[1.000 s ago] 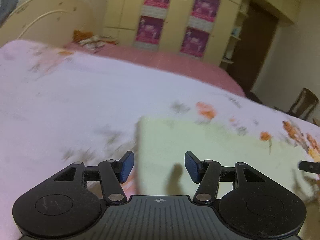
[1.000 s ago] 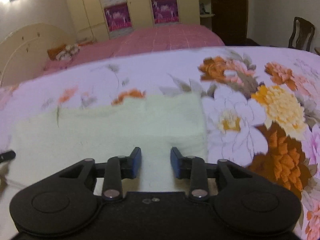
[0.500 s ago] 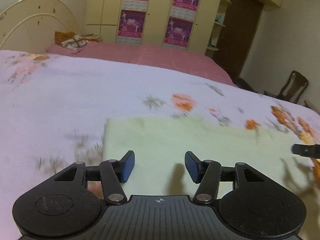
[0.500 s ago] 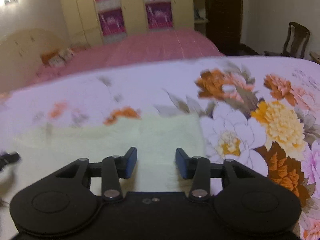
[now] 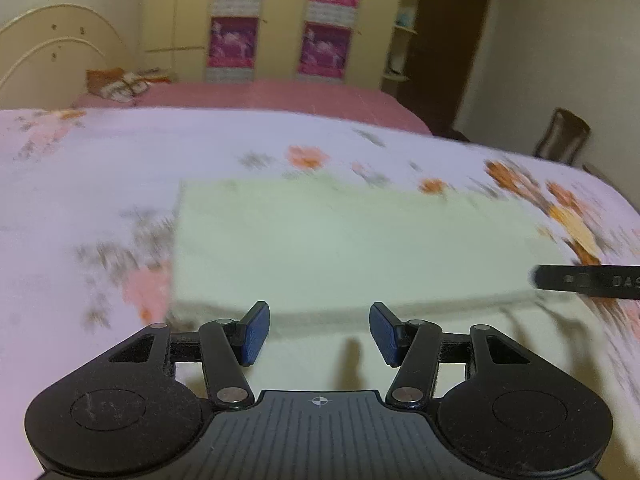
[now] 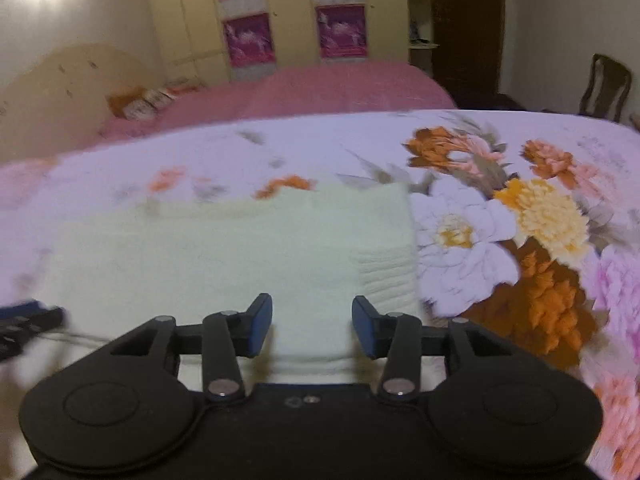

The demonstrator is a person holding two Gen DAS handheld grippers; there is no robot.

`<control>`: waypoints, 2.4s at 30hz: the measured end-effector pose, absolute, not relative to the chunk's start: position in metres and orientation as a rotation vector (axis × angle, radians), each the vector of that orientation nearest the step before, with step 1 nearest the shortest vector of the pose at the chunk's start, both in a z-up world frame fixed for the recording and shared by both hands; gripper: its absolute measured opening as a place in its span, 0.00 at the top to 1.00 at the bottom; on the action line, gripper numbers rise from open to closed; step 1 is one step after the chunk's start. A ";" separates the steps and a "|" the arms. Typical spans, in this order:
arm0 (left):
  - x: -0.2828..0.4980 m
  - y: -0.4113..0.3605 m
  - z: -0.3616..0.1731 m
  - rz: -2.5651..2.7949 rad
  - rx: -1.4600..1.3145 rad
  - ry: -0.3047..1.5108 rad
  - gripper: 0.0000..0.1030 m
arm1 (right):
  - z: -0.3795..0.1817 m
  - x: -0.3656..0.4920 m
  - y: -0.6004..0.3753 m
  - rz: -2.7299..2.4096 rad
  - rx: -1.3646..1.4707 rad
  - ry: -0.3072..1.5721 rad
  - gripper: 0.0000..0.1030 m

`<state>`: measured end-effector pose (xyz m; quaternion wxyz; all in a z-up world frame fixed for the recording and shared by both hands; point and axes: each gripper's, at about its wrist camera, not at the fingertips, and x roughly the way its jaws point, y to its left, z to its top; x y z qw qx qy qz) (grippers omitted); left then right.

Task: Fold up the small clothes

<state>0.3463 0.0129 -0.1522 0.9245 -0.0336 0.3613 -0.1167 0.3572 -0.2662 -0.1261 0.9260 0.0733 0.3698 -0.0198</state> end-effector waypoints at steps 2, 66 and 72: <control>0.336 0.008 -0.160 -0.255 -0.069 0.776 0.46 | -0.128 0.343 -0.251 0.005 0.145 0.774 0.58; 0.136 0.013 -0.160 -0.202 0.097 0.843 0.20 | -0.155 0.127 -0.211 -0.002 -0.026 0.901 0.49; 0.105 0.034 -0.148 -0.232 0.089 0.823 0.20 | -0.144 0.098 -0.218 -0.068 0.038 0.885 0.48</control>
